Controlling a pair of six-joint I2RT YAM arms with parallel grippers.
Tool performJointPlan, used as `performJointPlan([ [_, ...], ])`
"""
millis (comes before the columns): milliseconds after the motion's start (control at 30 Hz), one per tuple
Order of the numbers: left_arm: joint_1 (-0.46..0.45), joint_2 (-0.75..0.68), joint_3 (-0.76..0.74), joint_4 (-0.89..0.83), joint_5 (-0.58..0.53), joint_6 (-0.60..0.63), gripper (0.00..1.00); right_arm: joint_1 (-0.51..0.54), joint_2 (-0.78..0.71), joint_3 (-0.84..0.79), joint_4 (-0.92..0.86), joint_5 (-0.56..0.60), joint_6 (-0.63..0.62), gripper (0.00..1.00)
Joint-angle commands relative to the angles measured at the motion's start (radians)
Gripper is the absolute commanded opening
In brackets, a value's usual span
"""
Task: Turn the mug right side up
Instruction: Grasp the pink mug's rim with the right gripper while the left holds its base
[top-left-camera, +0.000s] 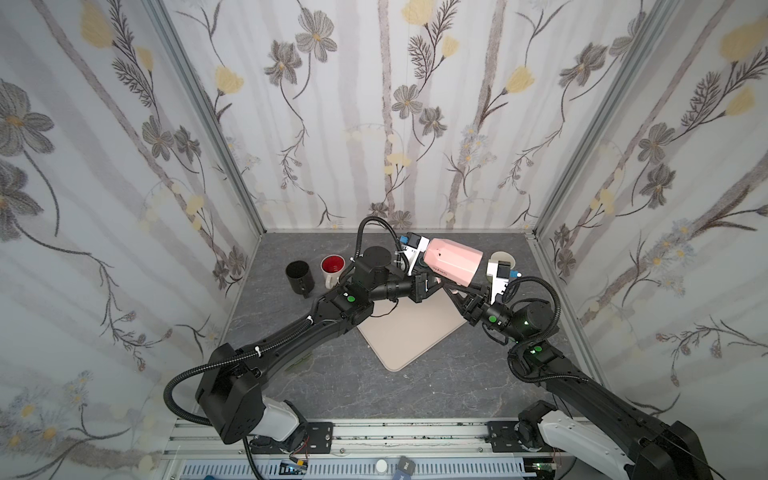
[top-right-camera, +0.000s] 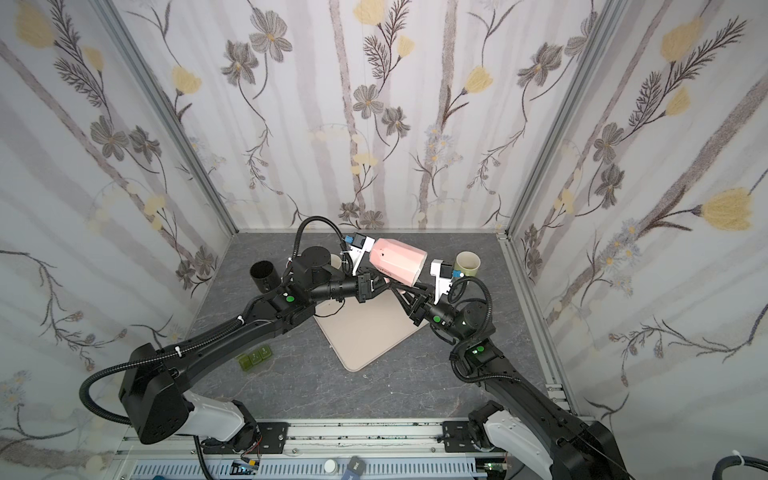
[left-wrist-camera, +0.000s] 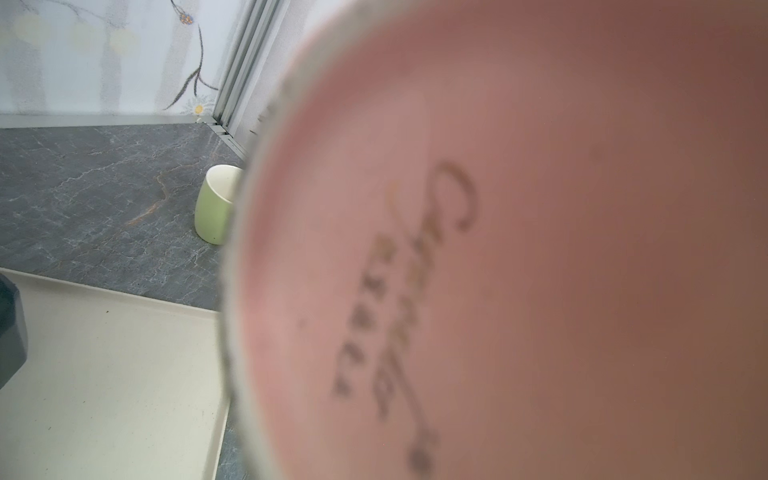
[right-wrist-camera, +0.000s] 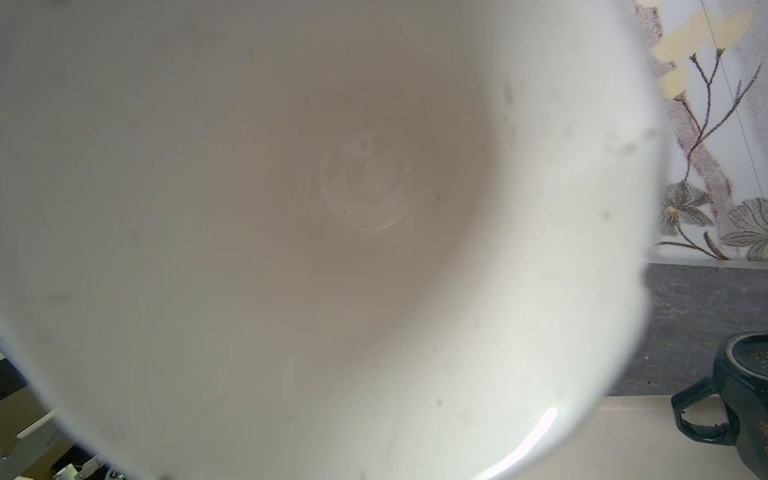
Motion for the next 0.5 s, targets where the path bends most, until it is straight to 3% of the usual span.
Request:
performJointPlan([
  [0, -0.003, 0.006, -0.007, -0.124, -0.034, 0.079, 0.00, 0.011, -0.008, 0.024, 0.270, -0.148, 0.039, 0.24],
  [467, -0.003, -0.004, -0.017, -0.149, -0.060, 0.087, 0.00, -0.001, -0.042, 0.004, 0.218, -0.068, 0.011, 0.23],
])
